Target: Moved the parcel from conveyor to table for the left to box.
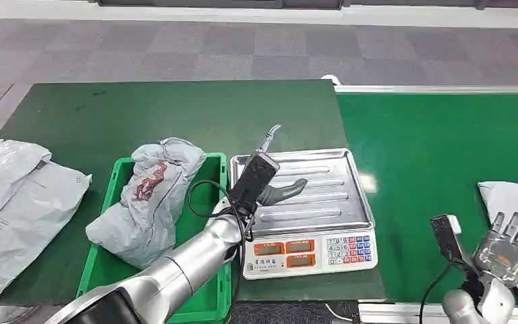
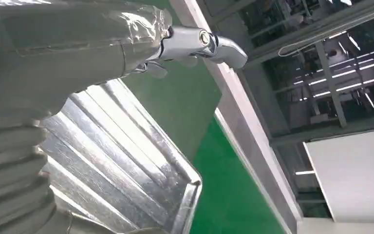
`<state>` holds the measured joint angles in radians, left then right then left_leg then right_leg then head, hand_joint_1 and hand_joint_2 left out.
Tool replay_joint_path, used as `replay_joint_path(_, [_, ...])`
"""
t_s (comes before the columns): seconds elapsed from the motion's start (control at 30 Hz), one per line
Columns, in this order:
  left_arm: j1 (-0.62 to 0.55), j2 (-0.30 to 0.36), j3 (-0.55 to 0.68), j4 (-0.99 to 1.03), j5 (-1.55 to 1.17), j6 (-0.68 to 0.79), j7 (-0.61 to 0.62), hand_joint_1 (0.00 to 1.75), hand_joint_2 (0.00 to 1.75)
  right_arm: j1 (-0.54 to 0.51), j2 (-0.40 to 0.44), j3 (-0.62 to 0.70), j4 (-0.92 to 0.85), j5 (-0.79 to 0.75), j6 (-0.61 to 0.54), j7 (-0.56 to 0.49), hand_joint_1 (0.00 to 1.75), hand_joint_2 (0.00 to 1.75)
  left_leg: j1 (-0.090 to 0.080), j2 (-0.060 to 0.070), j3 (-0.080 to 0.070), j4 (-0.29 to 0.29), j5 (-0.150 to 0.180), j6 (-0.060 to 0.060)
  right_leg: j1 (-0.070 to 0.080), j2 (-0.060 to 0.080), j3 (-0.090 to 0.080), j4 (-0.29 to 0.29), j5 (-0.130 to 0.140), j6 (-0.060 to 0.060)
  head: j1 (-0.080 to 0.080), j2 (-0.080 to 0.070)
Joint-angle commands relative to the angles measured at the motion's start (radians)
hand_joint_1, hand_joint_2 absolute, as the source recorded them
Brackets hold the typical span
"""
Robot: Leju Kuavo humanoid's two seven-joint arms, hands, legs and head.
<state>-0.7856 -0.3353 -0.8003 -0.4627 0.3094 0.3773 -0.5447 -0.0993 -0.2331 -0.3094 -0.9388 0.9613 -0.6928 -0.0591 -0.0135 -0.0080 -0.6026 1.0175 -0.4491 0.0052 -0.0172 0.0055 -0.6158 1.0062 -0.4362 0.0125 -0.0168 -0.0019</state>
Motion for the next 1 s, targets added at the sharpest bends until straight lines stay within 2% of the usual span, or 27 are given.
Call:
replay_joint_path(0.03, [-0.02,-0.014,-0.049,0.068,-0.004,0.012,0.001,0.0,1.75,-0.03,0.007,-0.085,0.123,0.008,0.005,0.006,0.0,1.75,0.001,0.0,0.003,-0.001,-0.001,-0.002,0.001,-0.001,0.004,-0.002,0.0,-0.001,0.0,0.0])
replay_joint_path(0.13, [-0.011,-0.014,-0.002,0.089,-0.028,0.019,-0.019,0.0,1.75,-0.015,0.011,-0.128,0.145,0.034,0.034,0.025,0.0,1.75,0.002,0.0,0.008,-0.003,-0.002,-0.003,0.003,-0.001,0.009,-0.005,-0.001,-0.002,0.0,0.0])
replay_joint_path(0.17, [-0.008,-0.014,0.038,0.099,-0.047,0.02,-0.035,0.0,1.75,-0.022,0.013,-0.141,0.161,0.048,0.055,0.026,0.0,1.75,0.001,-0.001,0.004,-0.002,-0.001,-0.002,0.001,-0.002,0.005,-0.002,-0.001,-0.001,0.0,0.0])
replay_joint_path(0.27, [-0.001,-0.008,0.098,0.1,-0.076,0.02,-0.053,0.0,1.75,-0.09,0.012,-0.133,0.234,0.102,0.067,0.056,0.0,1.75,0.001,0.002,0.005,-0.002,-0.001,-0.002,0.001,0.001,0.005,-0.003,0.0,-0.001,0.0,0.0])
replay_joint_path(0.33, [0.011,-0.003,0.158,0.091,-0.12,0.025,-0.058,0.0,1.75,-0.192,0.004,-0.123,0.35,0.15,0.065,0.079,0.0,1.75,0.001,0.004,0.004,-0.002,-0.002,-0.002,0.001,0.004,0.004,-0.003,0.0,-0.001,0.0,0.0])
replay_joint_path(0.37, [0.016,0.0,0.173,0.087,-0.13,0.031,-0.059,0.0,1.75,-0.216,0.002,-0.123,0.379,0.155,0.074,0.089,0.0,1.75,0.001,0.01,0.006,-0.002,-0.002,-0.002,0.002,0.009,0.005,-0.004,0.002,-0.001,0.0,0.0])
replay_joint_path(0.43, [0.023,0.006,0.203,0.077,-0.147,0.031,-0.059,0.0,1.75,-0.238,-0.002,-0.129,0.409,0.157,0.078,0.093,0.0,1.75,0.001,0.009,0.005,-0.002,-0.002,-0.002,0.001,0.008,0.004,-0.002,0.002,-0.001,0.0,0.0])
replay_joint_path(0.63, [0.032,0.014,0.238,0.066,-0.174,0.027,-0.057,0.0,1.75,-0.262,-0.004,-0.143,0.455,0.143,0.092,0.072,0.0,1.75,0.001,0.003,0.004,-0.001,0.0,-0.001,0.001,0.002,0.004,-0.002,0.001,-0.001,0.0,0.0])
replay_joint_path(0.77, [0.043,0.015,0.294,0.06,-0.205,0.013,-0.049,0.0,1.75,-0.275,-0.007,-0.149,0.474,0.147,0.087,0.063,0.0,1.75,0.001,0.004,0.004,-0.001,0.0,-0.001,0.001,0.003,0.003,-0.001,0.001,-0.001,0.0,0.0])
replay_joint_path(1.0, [0.05,0.009,0.372,0.058,-0.272,0.016,-0.045,0.0,1.75,-0.252,-0.023,-0.174,0.471,0.12,0.099,0.054,0.0,1.75,0.001,0.002,0.004,-0.001,0.0,-0.001,0.001,0.001,0.004,-0.001,0.001,-0.001,0.0,0.0])
